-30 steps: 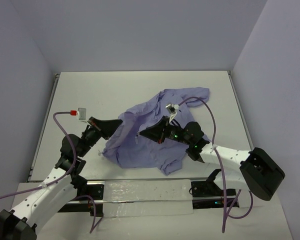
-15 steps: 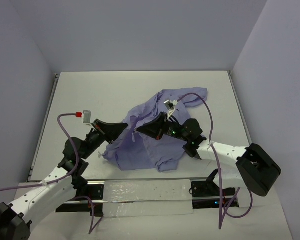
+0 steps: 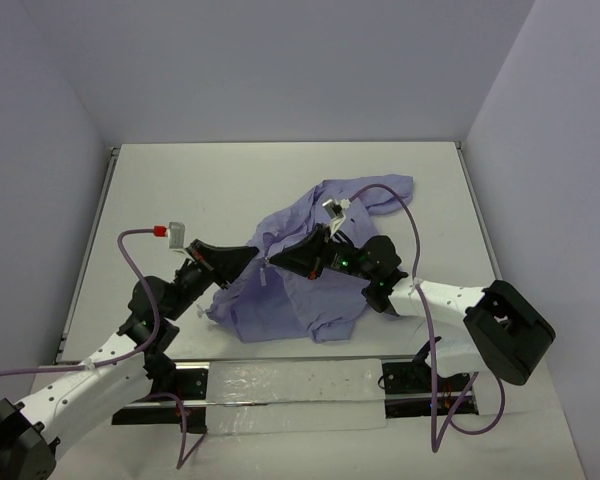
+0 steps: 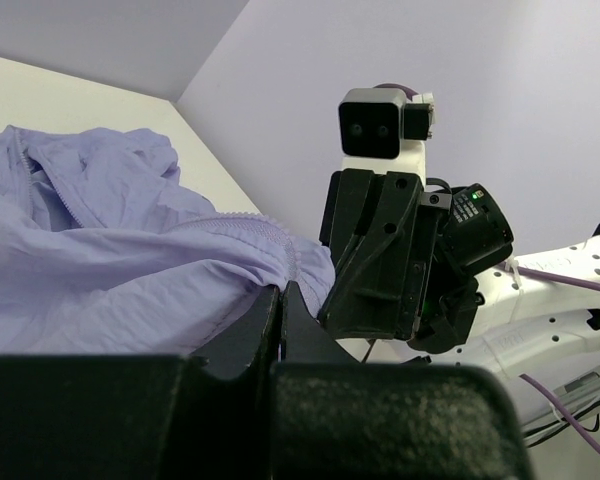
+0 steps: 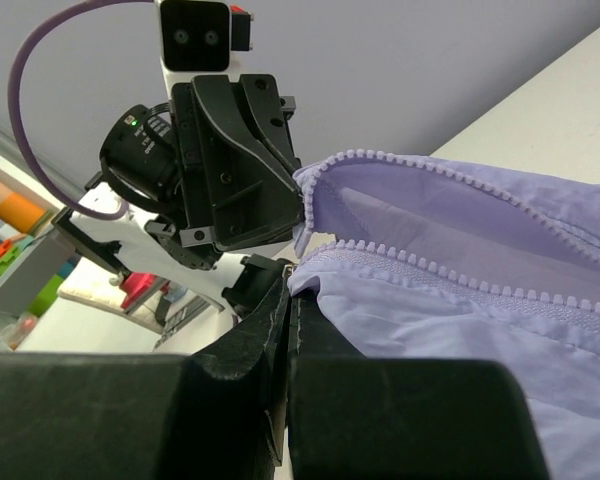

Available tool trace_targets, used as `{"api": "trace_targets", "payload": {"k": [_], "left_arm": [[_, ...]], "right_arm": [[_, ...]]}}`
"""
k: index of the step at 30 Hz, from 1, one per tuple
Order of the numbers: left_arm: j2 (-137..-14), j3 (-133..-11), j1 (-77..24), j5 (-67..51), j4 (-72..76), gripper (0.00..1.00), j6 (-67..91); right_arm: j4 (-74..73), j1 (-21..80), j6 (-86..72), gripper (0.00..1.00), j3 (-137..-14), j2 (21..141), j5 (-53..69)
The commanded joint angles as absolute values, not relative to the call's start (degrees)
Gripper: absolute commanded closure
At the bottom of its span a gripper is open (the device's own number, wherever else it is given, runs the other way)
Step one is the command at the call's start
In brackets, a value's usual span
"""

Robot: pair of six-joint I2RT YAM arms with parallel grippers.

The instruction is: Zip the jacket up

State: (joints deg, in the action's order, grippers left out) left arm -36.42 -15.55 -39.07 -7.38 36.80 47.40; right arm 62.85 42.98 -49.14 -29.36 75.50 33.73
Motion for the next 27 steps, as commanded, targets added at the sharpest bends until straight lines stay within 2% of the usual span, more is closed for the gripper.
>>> {"api": "trace_targets", "payload": {"k": [1, 27], "left_arm": [[-36.5, -16.5, -39.7, -6.2, 39.9, 1.00, 45.5], [-35.8, -17.3, -40.5, -4.9, 37.2, 1.00, 44.3]], "right_arm": [[67.8, 43.5, -49.6, 1.00, -32.1, 75.5, 35.5], [69.3, 43.6, -50.5, 1.00, -31.1, 76.3, 34.0]]}}
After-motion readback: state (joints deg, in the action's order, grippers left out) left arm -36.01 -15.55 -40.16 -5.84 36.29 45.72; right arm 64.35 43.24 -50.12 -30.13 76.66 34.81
